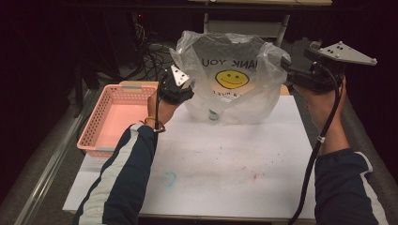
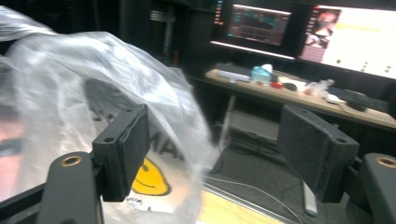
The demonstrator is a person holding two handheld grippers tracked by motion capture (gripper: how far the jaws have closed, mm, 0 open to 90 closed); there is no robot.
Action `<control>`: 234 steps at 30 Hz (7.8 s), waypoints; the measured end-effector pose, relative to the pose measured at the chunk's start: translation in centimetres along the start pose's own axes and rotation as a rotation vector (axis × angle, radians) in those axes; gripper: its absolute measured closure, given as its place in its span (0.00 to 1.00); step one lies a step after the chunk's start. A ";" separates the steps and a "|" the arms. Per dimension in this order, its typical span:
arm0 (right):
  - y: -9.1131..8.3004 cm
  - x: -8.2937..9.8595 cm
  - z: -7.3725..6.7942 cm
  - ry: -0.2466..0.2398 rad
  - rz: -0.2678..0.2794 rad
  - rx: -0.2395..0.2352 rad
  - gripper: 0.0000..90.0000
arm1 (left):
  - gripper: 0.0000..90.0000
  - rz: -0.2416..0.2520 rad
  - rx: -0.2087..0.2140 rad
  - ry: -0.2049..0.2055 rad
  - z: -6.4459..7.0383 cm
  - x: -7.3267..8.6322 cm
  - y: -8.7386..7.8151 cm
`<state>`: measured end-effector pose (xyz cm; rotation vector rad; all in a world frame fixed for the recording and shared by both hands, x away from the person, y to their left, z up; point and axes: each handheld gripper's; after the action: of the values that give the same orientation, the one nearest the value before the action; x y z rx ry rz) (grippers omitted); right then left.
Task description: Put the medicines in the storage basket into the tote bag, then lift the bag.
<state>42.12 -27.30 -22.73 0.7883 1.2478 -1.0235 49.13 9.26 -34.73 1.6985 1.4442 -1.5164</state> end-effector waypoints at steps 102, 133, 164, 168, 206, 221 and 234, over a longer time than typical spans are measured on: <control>-0.9 14.4 -3.2 0.100 -0.157 -0.026 0.19 | 0.20 0.041 0.053 0.017 -2.8 9.8 -11.8; -4.1 15.0 -6.3 -0.017 -0.136 -0.134 0.20 | 0.20 0.054 0.109 0.088 -0.8 11.4 -15.1; -7.0 17.3 -8.7 -0.100 -0.133 -0.219 0.20 | 0.20 0.044 0.131 0.153 -0.2 14.9 -18.1; -7.4 17.8 -9.1 -0.113 -0.132 -0.224 0.20 | 0.20 0.036 0.131 0.157 -0.1 15.3 -18.3; -10.7 22.2 -10.5 -0.137 -0.233 -0.291 0.18 | 0.16 -0.098 0.213 0.142 1.6 19.2 -20.7; -10.6 22.0 -10.7 -0.146 -0.233 -0.296 0.19 | 0.16 -0.101 0.220 0.148 1.5 19.3 -20.8; -10.8 21.9 -10.5 -0.148 -0.230 -0.295 0.19 | 0.16 -0.116 0.228 0.157 1.6 19.3 -20.6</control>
<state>28.49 -25.67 -45.43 0.3412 1.3431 -1.0302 27.36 22.97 -46.48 1.9352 1.5199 -1.6975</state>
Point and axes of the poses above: each handheld gripper's, and its own axes: y roughly forward along the jaws, x roughly out of its underside, z roughly to its right, and after that the axes turned 5 degrees about z, right-handed
